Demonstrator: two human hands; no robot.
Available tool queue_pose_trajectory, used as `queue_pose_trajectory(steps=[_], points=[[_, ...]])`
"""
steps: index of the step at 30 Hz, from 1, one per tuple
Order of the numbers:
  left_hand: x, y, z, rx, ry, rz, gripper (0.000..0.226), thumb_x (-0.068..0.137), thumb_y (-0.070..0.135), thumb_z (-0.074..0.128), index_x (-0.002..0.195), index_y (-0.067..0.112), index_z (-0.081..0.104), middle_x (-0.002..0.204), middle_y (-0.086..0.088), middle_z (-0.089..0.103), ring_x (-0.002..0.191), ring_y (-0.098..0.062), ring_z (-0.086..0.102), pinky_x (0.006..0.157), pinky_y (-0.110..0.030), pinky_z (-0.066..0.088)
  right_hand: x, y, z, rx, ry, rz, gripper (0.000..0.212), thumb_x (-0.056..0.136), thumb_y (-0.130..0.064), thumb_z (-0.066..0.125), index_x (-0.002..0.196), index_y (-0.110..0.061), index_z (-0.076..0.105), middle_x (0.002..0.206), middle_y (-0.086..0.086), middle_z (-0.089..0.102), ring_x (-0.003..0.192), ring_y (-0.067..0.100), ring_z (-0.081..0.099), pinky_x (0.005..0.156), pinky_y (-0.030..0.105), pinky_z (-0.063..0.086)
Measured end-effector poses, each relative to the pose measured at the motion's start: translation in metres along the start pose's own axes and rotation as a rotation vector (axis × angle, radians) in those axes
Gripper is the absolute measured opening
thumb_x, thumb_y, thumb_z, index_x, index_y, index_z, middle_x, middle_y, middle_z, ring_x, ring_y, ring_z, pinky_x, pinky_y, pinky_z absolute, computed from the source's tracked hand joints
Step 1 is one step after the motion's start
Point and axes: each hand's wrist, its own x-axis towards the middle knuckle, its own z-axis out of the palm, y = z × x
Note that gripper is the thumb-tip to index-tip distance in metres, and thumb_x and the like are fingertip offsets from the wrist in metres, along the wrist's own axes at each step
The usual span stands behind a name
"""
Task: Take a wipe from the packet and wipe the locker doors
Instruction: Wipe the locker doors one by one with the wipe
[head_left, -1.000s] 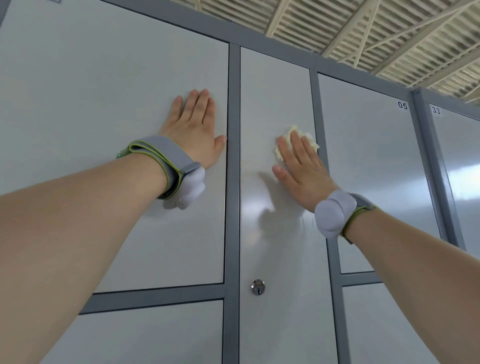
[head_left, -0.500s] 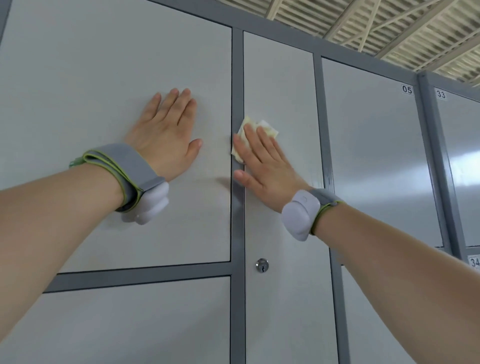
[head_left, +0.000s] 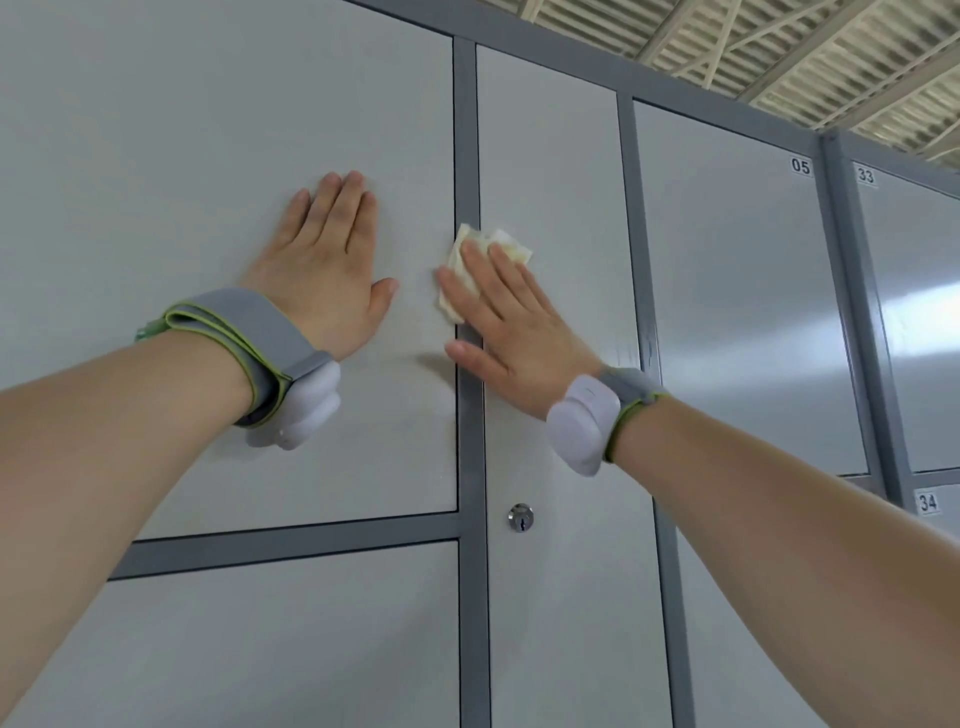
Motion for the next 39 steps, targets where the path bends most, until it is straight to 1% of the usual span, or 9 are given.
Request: queue_pose_trajectory(steps=[3,8,12,18,24,27,31,36,39], points=[[0.001,0.001,0.001,-0.007,-0.011,-0.013,0.071,0.097,0.033,0.035,0.148,-0.003,0.001,0.158,-0.016,-0.007,0.145,-0.027,-0.008,0.116,-0.036,-0.009,-0.009,0.009,-0.002,-0.048,-0.018,0.015,0.075,0.085,-0.063,0.005,0.150,-0.026,0.004,0.159,0.005,-0.003,0.146,0.022,-0.009,0.118,0.033,-0.006],[0.001,0.002,0.001,-0.015,-0.006,-0.015,0.070,0.097,0.031,0.036,0.148,-0.003,0.002,0.158,-0.017,-0.006,0.145,-0.028,-0.008,0.116,-0.036,-0.008,0.016,0.021,-0.014,0.017,-0.020,0.324,0.068,0.097,-0.054,0.023,0.151,-0.023,-0.004,0.158,0.005,-0.015,0.145,0.022,-0.015,0.117,0.033,-0.008],[0.001,0.003,0.001,-0.034,0.002,-0.023,0.070,0.097,0.030,0.038,0.148,-0.004,0.003,0.158,-0.017,-0.005,0.145,-0.028,-0.007,0.116,-0.036,-0.007,0.009,0.004,-0.006,-0.008,-0.005,0.208,0.071,0.097,-0.055,0.025,0.151,-0.019,-0.004,0.158,0.007,-0.014,0.145,0.024,-0.016,0.117,0.034,-0.009],[0.002,0.004,0.000,-0.042,-0.009,-0.034,0.070,0.098,0.030,0.037,0.148,-0.003,0.003,0.158,-0.016,-0.005,0.146,-0.027,-0.007,0.116,-0.035,-0.007,-0.026,0.014,0.002,-0.056,-0.040,0.083,0.086,0.082,-0.072,0.000,0.151,-0.021,0.001,0.159,0.007,-0.005,0.146,0.024,-0.010,0.118,0.034,-0.006],[0.002,0.005,0.001,-0.024,-0.017,-0.042,0.071,0.098,0.033,0.035,0.148,-0.003,0.000,0.158,-0.016,-0.006,0.145,-0.027,-0.008,0.116,-0.036,-0.009,-0.018,0.054,-0.011,-0.148,-0.081,0.552,0.075,0.094,-0.061,0.015,0.150,-0.017,-0.011,0.157,0.009,-0.016,0.145,0.023,-0.016,0.115,0.039,-0.015],[0.000,0.007,0.003,-0.026,-0.012,-0.045,0.072,0.098,0.034,0.035,0.148,-0.004,0.000,0.157,-0.017,-0.006,0.145,-0.028,-0.008,0.116,-0.036,-0.009,0.002,0.054,-0.015,0.005,-0.035,0.661,0.079,0.093,-0.063,0.020,0.150,-0.016,-0.008,0.157,0.012,-0.014,0.145,0.023,-0.016,0.117,0.037,-0.012],[0.001,0.007,0.004,-0.024,0.001,-0.044,0.072,0.097,0.034,0.036,0.148,-0.005,0.002,0.157,-0.018,-0.005,0.145,-0.029,-0.008,0.116,-0.037,-0.008,0.014,0.029,-0.015,0.087,-0.029,0.455,0.077,0.095,-0.060,0.023,0.150,-0.017,-0.008,0.157,0.009,-0.019,0.144,0.021,-0.019,0.115,0.031,-0.013],[0.002,0.006,0.003,-0.029,-0.004,-0.049,0.072,0.098,0.033,0.036,0.148,-0.004,0.001,0.157,-0.017,-0.006,0.145,-0.028,-0.008,0.116,-0.037,-0.009,-0.013,0.010,-0.002,-0.021,-0.049,0.088,0.089,0.080,-0.070,0.002,0.151,-0.015,-0.002,0.157,0.013,-0.012,0.145,0.024,-0.016,0.117,0.033,-0.010],[0.001,0.007,0.003,-0.035,-0.009,-0.049,0.072,0.098,0.034,0.036,0.148,-0.004,0.001,0.157,-0.017,-0.006,0.145,-0.028,-0.009,0.116,-0.037,-0.009,-0.029,0.021,-0.002,-0.020,-0.071,0.088,0.087,0.082,-0.071,0.002,0.151,-0.017,0.000,0.158,0.012,-0.009,0.145,0.023,-0.013,0.117,0.030,-0.010]])
